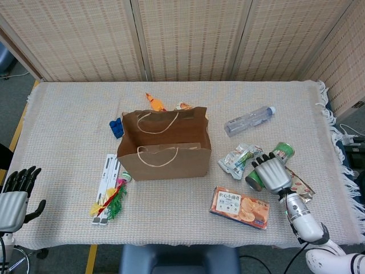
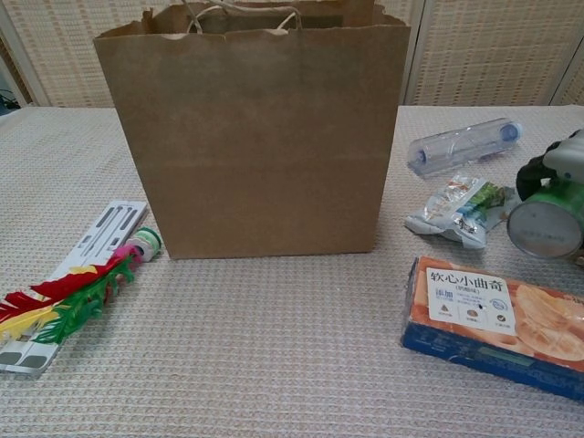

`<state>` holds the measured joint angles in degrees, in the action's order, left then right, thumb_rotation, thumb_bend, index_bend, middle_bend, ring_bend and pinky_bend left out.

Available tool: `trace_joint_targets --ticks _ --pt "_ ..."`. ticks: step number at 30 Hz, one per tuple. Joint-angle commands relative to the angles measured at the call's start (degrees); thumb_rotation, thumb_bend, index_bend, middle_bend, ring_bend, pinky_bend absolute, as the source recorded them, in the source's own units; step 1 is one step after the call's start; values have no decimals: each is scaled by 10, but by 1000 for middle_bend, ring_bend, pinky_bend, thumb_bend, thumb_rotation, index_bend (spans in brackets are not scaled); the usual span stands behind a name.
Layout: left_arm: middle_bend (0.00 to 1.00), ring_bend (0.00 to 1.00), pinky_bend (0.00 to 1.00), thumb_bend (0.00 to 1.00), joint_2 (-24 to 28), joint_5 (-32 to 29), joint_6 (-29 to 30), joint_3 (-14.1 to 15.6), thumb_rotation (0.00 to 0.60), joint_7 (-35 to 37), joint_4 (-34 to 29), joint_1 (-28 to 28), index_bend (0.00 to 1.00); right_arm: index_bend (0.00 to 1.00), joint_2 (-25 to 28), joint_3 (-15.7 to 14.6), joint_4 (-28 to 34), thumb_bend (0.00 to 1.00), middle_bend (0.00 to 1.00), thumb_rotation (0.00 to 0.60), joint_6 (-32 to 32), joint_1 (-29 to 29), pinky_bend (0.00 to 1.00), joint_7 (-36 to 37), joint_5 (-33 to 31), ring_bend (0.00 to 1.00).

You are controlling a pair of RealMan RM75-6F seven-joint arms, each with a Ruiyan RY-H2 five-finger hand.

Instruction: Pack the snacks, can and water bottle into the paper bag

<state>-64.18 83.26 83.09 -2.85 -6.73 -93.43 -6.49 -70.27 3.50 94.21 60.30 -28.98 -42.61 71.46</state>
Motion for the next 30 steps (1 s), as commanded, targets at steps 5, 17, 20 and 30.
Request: trace_joint_targets --ticks 5,17,20,30 --pt "0 0 0 369 -1 0 1 0 600 -2 0 0 0 636 108 56 115 234 524 600 86 4 560 -2 32 529" --pt "0 0 0 369 -1 0 1 0 600 -1 0 0 0 633 171 171 273 234 524 600 112 -111 561 -257 0 529" --pt "0 0 0 369 -1 0 1 0 600 1 0 0 0 633 151 187 288 234 524 600 95 -163 561 -345 -43 529" --pt "0 0 0 369 2 2 -2 1 600 14 3 -1 0 631 39 167 239 234 524 600 63 -348 561 -615 -171 529"
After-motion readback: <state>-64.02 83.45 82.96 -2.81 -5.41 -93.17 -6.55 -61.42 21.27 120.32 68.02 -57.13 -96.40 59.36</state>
